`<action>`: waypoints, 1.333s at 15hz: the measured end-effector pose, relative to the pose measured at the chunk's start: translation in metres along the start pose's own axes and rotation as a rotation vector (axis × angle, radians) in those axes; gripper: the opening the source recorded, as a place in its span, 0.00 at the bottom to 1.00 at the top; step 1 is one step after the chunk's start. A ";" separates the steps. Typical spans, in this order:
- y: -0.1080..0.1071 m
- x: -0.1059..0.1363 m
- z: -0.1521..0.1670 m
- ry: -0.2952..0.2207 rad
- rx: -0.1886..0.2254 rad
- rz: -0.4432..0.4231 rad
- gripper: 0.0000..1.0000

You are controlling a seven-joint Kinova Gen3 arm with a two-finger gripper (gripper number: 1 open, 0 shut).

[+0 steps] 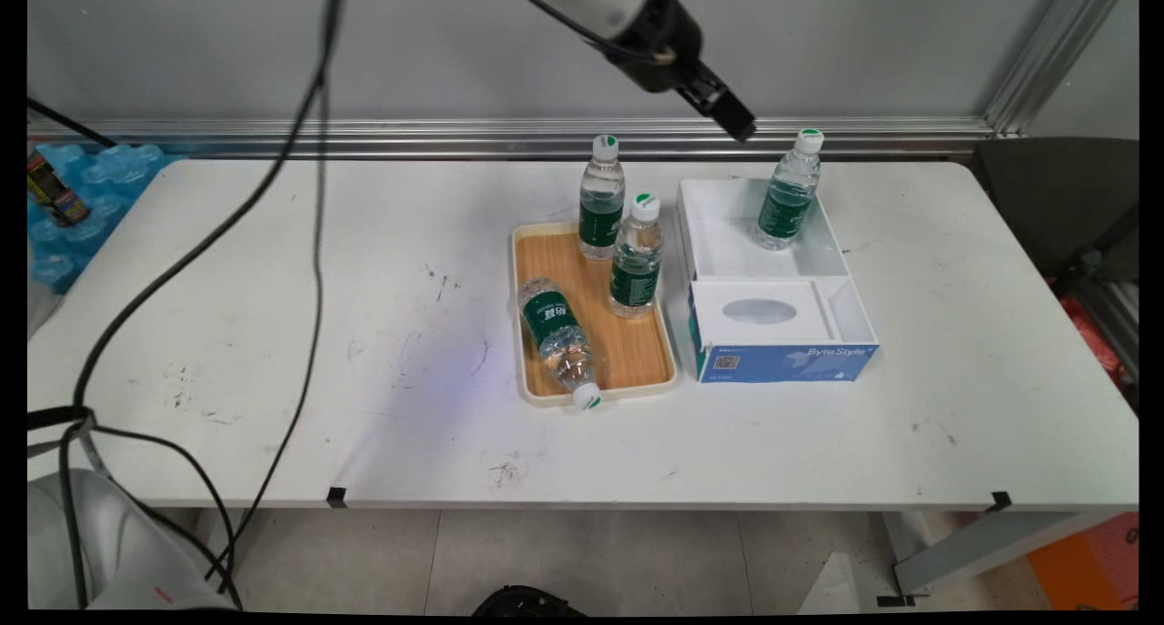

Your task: Pick up the green bottle from the white box

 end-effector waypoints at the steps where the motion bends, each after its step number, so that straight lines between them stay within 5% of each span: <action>1: 0.000 0.003 0.009 -0.002 -0.001 -0.009 1.00; 8: -0.013 0.022 0.091 -0.031 -0.006 -0.062 1.00; 20: -0.034 0.023 0.199 -0.062 -0.081 0.039 1.00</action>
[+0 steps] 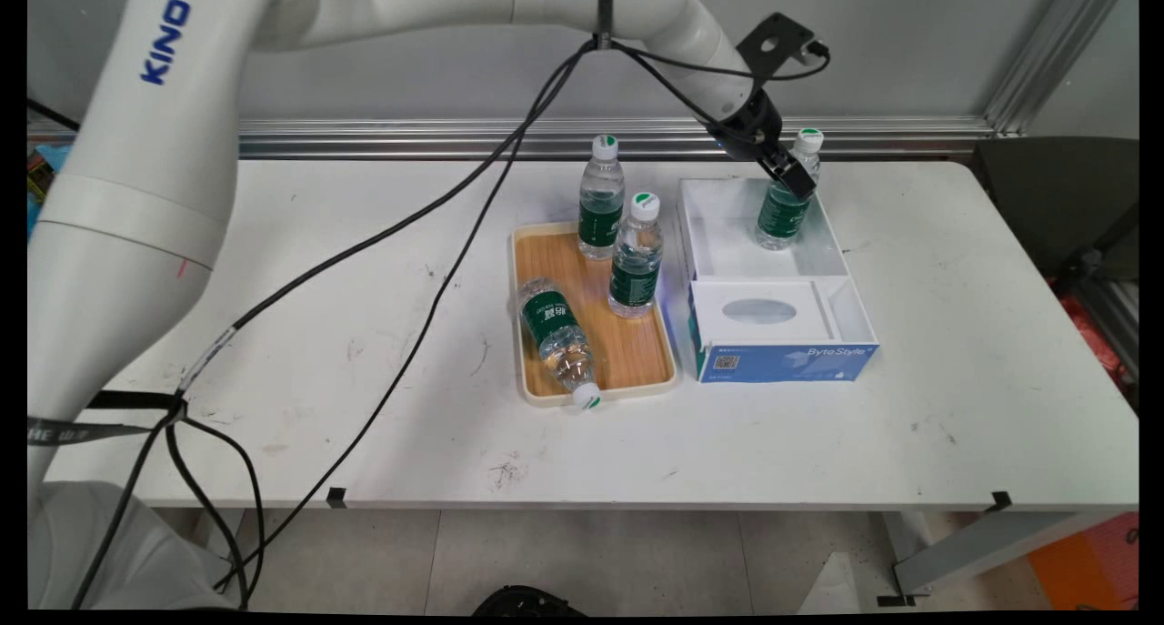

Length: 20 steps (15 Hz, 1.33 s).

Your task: Pick up the green bottle from the white box, then place the picked object on the tray

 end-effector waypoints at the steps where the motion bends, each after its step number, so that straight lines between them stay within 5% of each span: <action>1: 0.000 0.000 0.003 0.000 -0.003 0.006 1.00; 6: -0.001 0.000 0.021 0.004 -0.031 0.039 1.00; 7: 0.000 0.000 0.023 0.004 -0.034 0.044 0.00; 14: 0.006 -0.002 0.015 0.017 -0.031 0.077 0.00; 20: 0.017 0.011 -0.030 0.072 0.005 0.084 0.00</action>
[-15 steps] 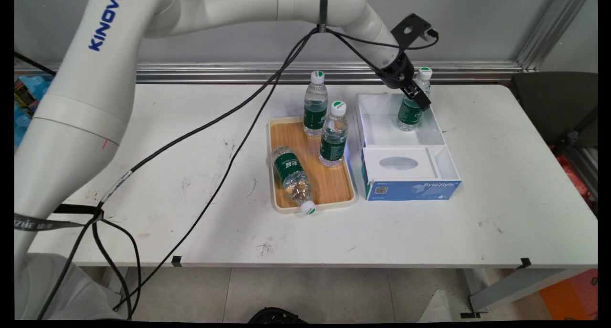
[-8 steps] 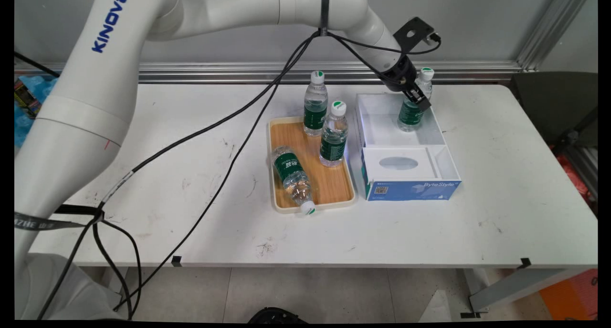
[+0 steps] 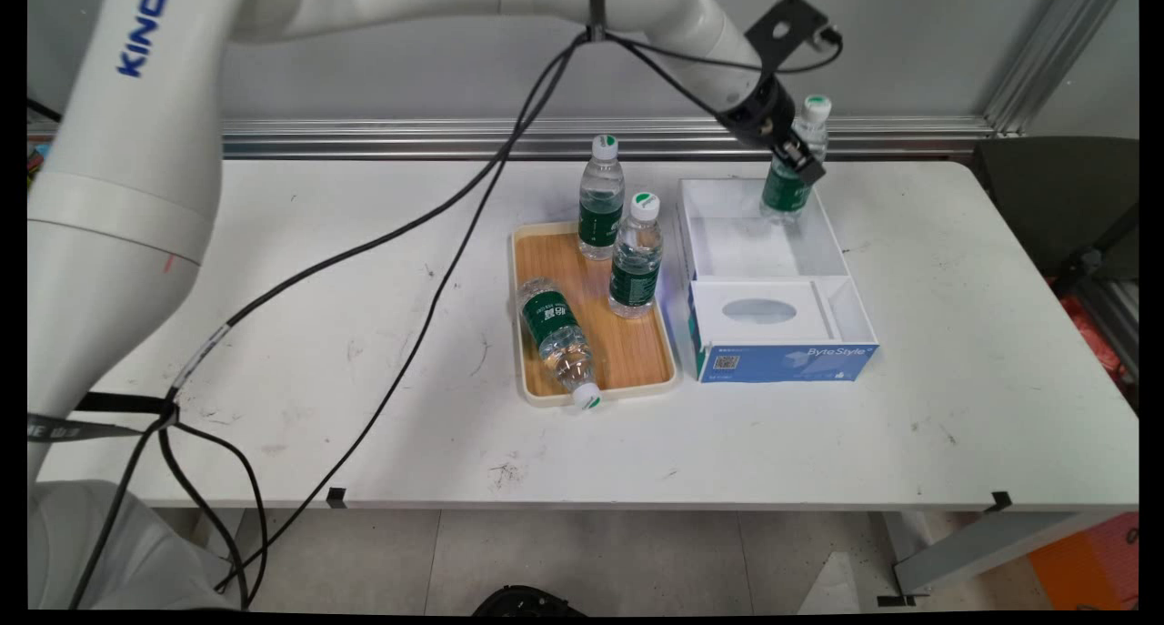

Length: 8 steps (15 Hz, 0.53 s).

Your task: Place the picked object on the tray

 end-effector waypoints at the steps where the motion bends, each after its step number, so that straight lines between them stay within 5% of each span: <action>1: 0.002 0.005 -0.012 0.012 0.007 -0.002 0.00; 8: 0.021 0.022 -0.107 0.055 0.046 -0.027 0.00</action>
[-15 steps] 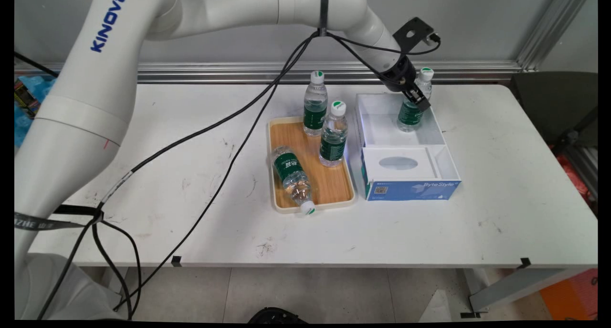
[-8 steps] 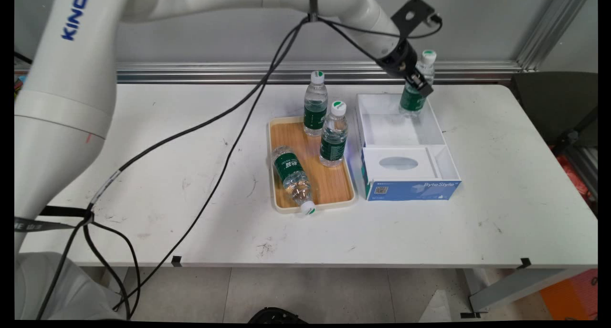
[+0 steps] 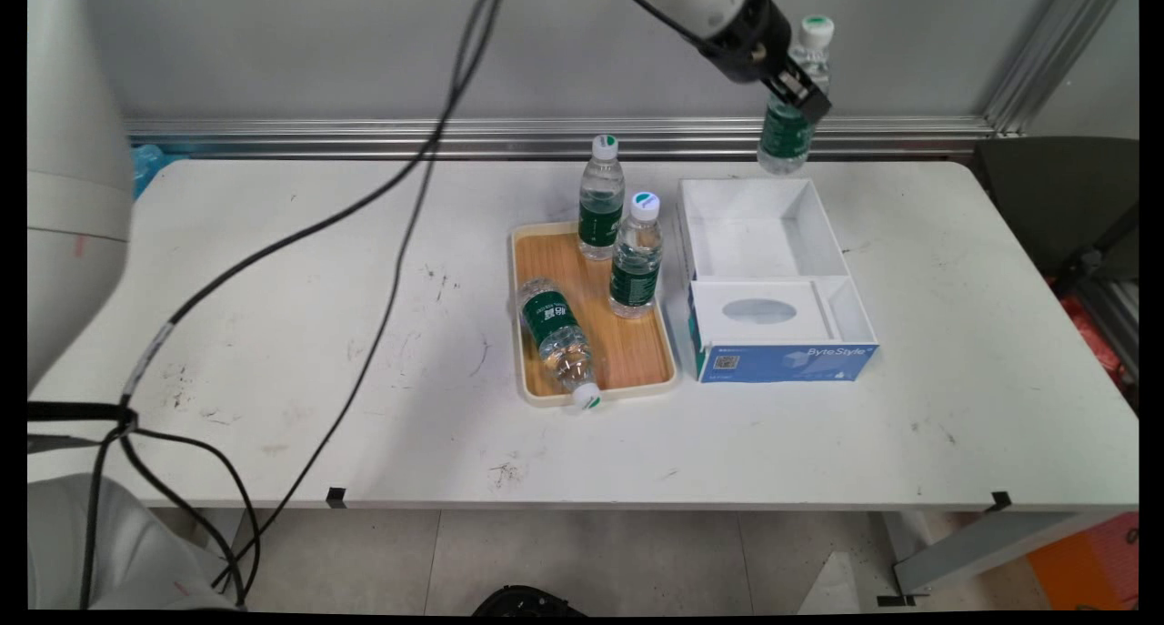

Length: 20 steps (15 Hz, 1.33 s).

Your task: Place the picked object on the tray

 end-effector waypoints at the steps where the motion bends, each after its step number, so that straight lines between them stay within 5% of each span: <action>1: 0.002 0.000 -0.017 -0.001 0.004 -0.004 0.00; 7: 0.006 -0.022 -0.116 -0.047 0.024 -0.006 0.00; 12: -0.004 -0.063 -0.190 -0.104 0.041 -0.021 0.00; 20: -0.031 -0.146 -0.245 -0.163 0.076 -0.091 0.00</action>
